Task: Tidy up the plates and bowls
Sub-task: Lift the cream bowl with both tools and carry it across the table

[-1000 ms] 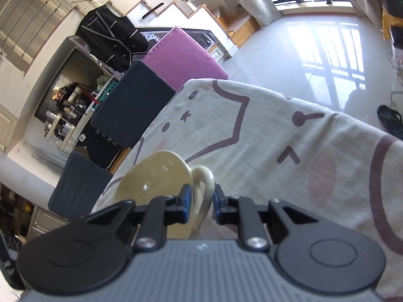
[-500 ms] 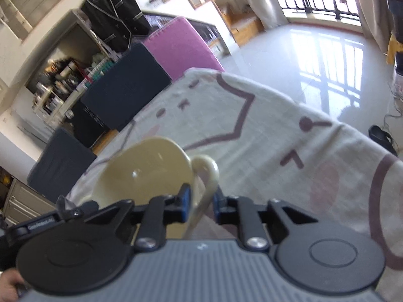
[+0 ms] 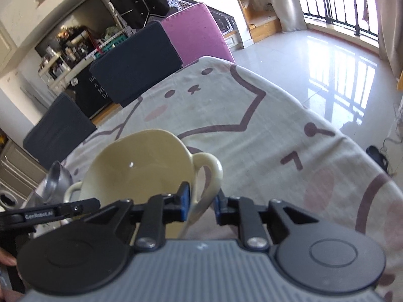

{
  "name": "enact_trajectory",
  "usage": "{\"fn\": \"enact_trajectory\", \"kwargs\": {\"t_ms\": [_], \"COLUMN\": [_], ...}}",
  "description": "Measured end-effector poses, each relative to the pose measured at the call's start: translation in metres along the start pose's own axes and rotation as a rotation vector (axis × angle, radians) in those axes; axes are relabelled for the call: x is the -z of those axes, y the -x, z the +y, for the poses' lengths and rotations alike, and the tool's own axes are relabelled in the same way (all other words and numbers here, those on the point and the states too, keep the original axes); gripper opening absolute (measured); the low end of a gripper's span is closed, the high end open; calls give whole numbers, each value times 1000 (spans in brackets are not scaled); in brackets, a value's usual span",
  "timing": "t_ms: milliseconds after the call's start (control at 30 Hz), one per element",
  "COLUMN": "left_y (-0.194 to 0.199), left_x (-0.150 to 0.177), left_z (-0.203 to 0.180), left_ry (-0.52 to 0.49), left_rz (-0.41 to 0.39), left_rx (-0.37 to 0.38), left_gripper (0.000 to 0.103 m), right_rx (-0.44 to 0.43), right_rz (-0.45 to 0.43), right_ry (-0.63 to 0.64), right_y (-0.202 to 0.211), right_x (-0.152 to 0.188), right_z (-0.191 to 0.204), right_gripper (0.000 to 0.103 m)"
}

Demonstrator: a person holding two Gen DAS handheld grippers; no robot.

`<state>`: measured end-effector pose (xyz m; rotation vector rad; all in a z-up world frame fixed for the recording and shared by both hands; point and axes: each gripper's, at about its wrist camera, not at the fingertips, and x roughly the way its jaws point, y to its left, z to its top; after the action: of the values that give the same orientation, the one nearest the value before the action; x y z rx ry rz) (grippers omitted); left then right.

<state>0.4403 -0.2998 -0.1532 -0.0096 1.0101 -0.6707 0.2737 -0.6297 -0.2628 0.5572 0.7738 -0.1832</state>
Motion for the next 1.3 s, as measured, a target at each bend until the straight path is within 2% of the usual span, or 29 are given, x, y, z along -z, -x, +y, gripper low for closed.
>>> {"fn": "enact_trajectory", "kwargs": {"t_ms": [133, 300, 667, 833, 1100, 1300], "left_y": [1, 7, 7, 8, 6, 8], "left_x": [-5, -11, -18, -16, -12, -9], "left_z": [5, 6, -3, -3, -8, -4], "left_ry": [49, 50, -40, -29, -85, -77], "left_rz": [0, -7, 27, 14, 1, -33], "left_rx": [-5, -19, -36, -42, -52, -32], "left_gripper": [27, 28, 27, 27, 28, 27], "right_rx": [15, 23, 30, 54, 59, 59], "right_rz": [23, 33, 47, 40, 32, 23], "right_ry": [36, 63, 57, 118, 113, 118], "right_y": [-9, -13, -12, -13, -12, -11], "right_x": [-7, -8, -8, -6, -6, -3], "right_z": [2, 4, 5, 13, 14, 14], "right_gripper": [30, 30, 29, 31, 31, 30]}}
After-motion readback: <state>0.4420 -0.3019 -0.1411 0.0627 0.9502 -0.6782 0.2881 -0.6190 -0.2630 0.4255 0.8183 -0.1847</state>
